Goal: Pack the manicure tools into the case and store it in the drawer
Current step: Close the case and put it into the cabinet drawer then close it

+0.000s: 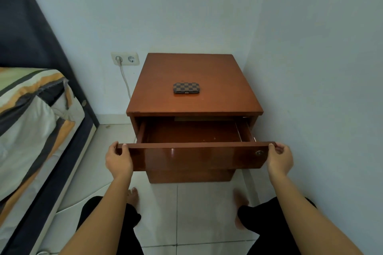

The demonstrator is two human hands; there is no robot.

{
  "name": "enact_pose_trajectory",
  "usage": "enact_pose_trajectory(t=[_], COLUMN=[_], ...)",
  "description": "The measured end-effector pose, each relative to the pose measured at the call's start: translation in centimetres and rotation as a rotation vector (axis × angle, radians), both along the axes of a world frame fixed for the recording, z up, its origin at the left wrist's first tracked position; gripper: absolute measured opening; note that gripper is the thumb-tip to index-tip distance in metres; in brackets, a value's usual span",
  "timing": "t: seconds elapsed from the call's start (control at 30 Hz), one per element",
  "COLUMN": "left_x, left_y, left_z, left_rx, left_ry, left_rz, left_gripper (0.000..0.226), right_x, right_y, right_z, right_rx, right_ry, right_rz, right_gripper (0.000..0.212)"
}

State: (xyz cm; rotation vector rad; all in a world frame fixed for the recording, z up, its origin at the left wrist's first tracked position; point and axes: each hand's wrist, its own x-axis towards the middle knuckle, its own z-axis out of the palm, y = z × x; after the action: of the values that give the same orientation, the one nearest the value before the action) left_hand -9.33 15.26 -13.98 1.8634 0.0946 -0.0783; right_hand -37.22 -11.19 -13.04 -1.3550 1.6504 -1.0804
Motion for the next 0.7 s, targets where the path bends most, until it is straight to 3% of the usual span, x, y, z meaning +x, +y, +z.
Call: enact_pose_trajectory(t=[0.27, 0.43, 0.7], left_x=[-3.3, -2.9, 0.4], left_y=[3.1, 2.7, -2.1], left_z=[0.0, 0.8, 3.8], left_rx=[0.011, 0.104, 0.375], left_ry=[0.008, 0.025, -0.275], left_rz=[0.012, -0.028, -0.202], left_gripper=[0.039, 0.041, 0.047], right_x=[-3.1, -3.1, 1.1], right_y=[4.0, 3.6, -0.2], right_z=[-0.1, 0.8, 3.6], right_rx=[-0.035, -0.055, -0.225], right_ry=[-0.013, 0.096, 0.370], right_rz=[0.004, 0.098, 0.485], right_gripper=[0.025, 0.030, 0.045])
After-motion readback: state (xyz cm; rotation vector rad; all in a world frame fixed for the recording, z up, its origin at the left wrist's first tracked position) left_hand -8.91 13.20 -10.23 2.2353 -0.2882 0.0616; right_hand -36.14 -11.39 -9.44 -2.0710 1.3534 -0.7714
